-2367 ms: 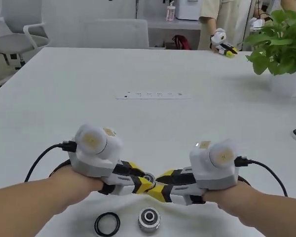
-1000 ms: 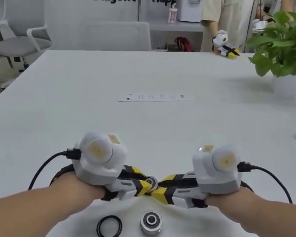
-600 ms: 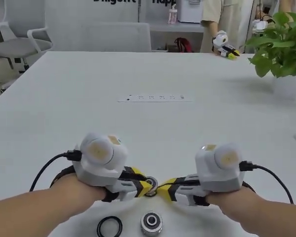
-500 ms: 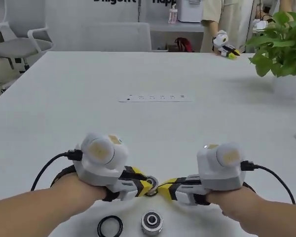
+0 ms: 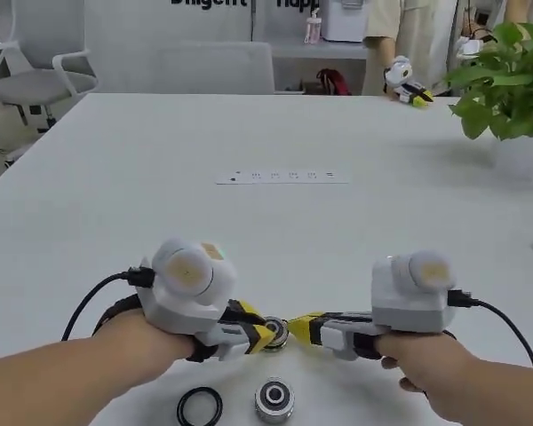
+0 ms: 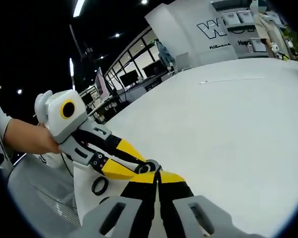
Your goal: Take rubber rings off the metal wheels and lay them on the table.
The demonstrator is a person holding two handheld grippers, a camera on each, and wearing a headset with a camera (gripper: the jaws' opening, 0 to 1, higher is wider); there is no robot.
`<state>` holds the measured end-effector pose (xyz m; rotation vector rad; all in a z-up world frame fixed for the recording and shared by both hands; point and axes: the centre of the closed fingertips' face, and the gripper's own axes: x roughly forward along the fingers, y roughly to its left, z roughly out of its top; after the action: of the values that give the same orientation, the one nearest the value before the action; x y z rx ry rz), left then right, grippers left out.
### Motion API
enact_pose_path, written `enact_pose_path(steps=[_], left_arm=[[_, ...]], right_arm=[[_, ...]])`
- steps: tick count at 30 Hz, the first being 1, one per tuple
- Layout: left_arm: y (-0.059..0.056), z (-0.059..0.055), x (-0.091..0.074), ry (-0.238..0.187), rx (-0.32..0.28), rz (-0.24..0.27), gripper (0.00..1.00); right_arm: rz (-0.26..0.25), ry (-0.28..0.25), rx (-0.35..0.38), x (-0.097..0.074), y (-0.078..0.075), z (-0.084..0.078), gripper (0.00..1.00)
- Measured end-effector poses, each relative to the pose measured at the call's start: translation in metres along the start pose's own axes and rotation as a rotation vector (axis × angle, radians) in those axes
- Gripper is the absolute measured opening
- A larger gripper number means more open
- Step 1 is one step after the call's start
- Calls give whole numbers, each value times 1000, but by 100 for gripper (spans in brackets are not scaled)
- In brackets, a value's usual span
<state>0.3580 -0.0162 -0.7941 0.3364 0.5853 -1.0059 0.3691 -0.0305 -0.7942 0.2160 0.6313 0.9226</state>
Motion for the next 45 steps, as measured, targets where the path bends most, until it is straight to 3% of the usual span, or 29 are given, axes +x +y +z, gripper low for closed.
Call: enact_pose_path(steps=[12, 20, 24, 32, 36, 40, 45], left_arm=[[0, -1, 0, 12, 37, 15, 11], [0, -1, 0, 17, 32, 21, 10], [0, -1, 0, 14, 30, 21, 11], [0, 0, -1, 2, 49, 15, 12], [0, 0, -2, -11, 31, 0, 13], [-4, -3, -7, -6, 70, -13, 13], [-8, -5, -14, -10, 78, -40, 22]], right_arm=[[3, 11, -16, 2, 5, 1, 0], [55, 19, -16, 5, 19, 0, 0], [90, -5, -24, 6, 29, 7, 0], [58, 0, -23, 3, 19, 3, 0], [45, 2, -17, 1, 14, 2, 0], [40, -4, -4, -1, 12, 4, 0], [41, -4, 1, -1, 12, 4, 0]])
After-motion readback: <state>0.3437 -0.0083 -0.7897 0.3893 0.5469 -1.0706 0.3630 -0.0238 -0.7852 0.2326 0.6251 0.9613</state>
